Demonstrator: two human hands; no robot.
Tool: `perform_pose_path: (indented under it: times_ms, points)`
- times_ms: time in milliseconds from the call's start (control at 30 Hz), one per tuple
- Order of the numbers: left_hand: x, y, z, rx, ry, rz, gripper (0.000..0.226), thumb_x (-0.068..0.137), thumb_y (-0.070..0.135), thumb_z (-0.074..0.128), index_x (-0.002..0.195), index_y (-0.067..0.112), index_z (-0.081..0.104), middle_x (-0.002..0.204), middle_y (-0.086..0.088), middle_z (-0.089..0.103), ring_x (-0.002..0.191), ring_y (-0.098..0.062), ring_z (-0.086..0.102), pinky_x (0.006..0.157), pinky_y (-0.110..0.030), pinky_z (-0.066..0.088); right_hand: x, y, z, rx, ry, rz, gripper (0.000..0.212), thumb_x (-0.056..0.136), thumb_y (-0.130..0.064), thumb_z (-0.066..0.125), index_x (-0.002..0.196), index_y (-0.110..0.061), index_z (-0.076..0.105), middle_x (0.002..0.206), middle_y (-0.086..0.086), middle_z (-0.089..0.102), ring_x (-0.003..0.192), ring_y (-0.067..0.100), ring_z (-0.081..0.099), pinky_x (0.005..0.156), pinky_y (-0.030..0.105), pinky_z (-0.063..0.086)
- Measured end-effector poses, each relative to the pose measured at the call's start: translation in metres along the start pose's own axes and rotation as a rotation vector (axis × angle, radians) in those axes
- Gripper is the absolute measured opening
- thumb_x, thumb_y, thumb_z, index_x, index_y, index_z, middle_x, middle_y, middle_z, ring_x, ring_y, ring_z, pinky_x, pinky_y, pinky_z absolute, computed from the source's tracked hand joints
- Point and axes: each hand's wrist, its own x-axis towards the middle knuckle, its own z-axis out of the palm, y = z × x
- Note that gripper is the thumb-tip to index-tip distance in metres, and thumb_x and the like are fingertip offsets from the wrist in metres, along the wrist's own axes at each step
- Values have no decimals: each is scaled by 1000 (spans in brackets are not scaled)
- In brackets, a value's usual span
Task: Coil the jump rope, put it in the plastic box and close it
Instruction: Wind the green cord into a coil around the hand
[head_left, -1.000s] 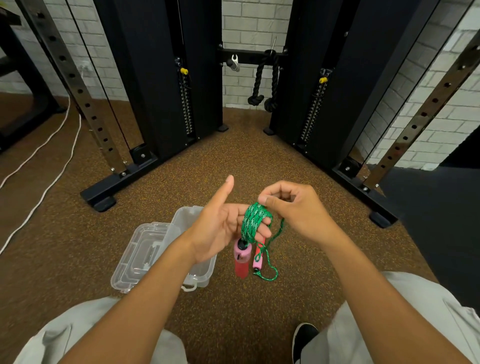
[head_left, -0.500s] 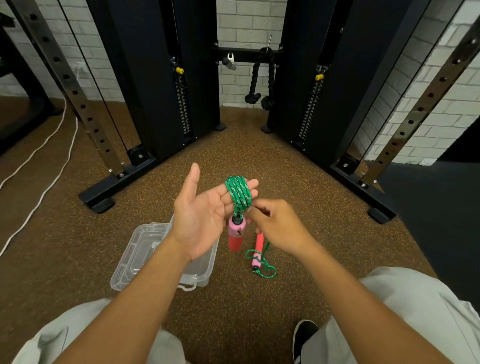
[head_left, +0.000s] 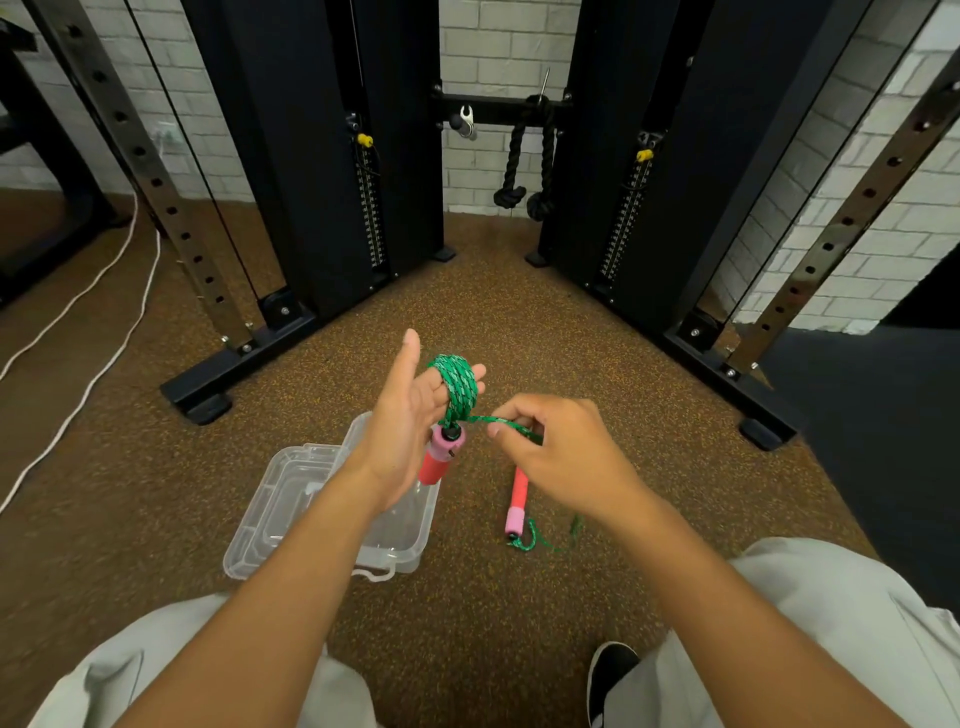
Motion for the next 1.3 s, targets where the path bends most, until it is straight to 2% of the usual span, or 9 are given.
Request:
perform_pose_path:
  times_ms: [100,233,367,467,600,733,1000,1167,1300]
  points:
    - [-1,-2,2,61,-46,10,93,93,78,13,146,14,54,142,1,65,135,-12,57,120,-39,29,1,0,-2,-1,47,-15,13,95,-31,66,90,-24,76,79,-17,68,64,-2,55,62,21,41]
    - [1,-9,0,228,-120,3,100,85,88,17,150,20,49,153,2,55,143,-10,47,126,-40,18,1,-2,-8,15,56,-28,12,94,-32,69,92,-23,77,88,-17,71,68,-9,59,63,11,38]
    - [2,-19,-3,370,-161,-84,116,73,101,22,157,23,37,162,0,42,149,-13,39,128,-49,16,3,0,-14,50,29,20,10,90,-38,71,88,-29,73,70,-5,69,53,9,49,54,24,44]
    - [-2,-15,-2,426,-215,-80,105,76,99,18,144,28,57,146,-3,61,140,-17,51,125,-51,19,1,-1,-20,86,-23,31,10,86,-37,76,84,-29,69,68,-7,72,55,7,61,59,29,52]
    - [-11,-3,4,425,-290,-42,88,89,84,15,108,25,77,108,-5,80,108,-17,71,118,-54,31,0,0,-24,172,-78,31,12,85,-31,80,83,-22,71,67,-7,74,55,-1,62,59,12,44]
    - [-12,-2,4,414,-282,-40,84,88,82,27,98,17,79,94,-12,79,89,-22,72,110,-52,41,3,6,-27,324,-44,47,7,85,-30,79,86,-24,75,82,0,76,76,31,69,72,51,59]
    - [-13,3,7,61,-304,-46,66,95,58,36,86,4,74,65,-7,66,58,-18,56,73,-37,43,4,10,-27,443,-24,60,7,94,-24,70,91,-21,76,74,-10,67,64,0,53,61,19,44]
    - [-13,5,6,-316,-291,16,37,86,28,55,96,-1,77,75,-10,71,68,-19,63,96,-46,41,7,14,-22,465,10,114,12,99,-21,64,101,-18,76,76,-8,69,65,5,56,62,24,48]
    - [-12,8,0,-452,-306,74,61,81,32,57,127,-6,64,108,-17,76,93,-23,71,107,-48,39,7,16,-12,501,-45,163,17,101,-16,61,111,-18,75,76,-5,71,65,11,60,63,30,52]
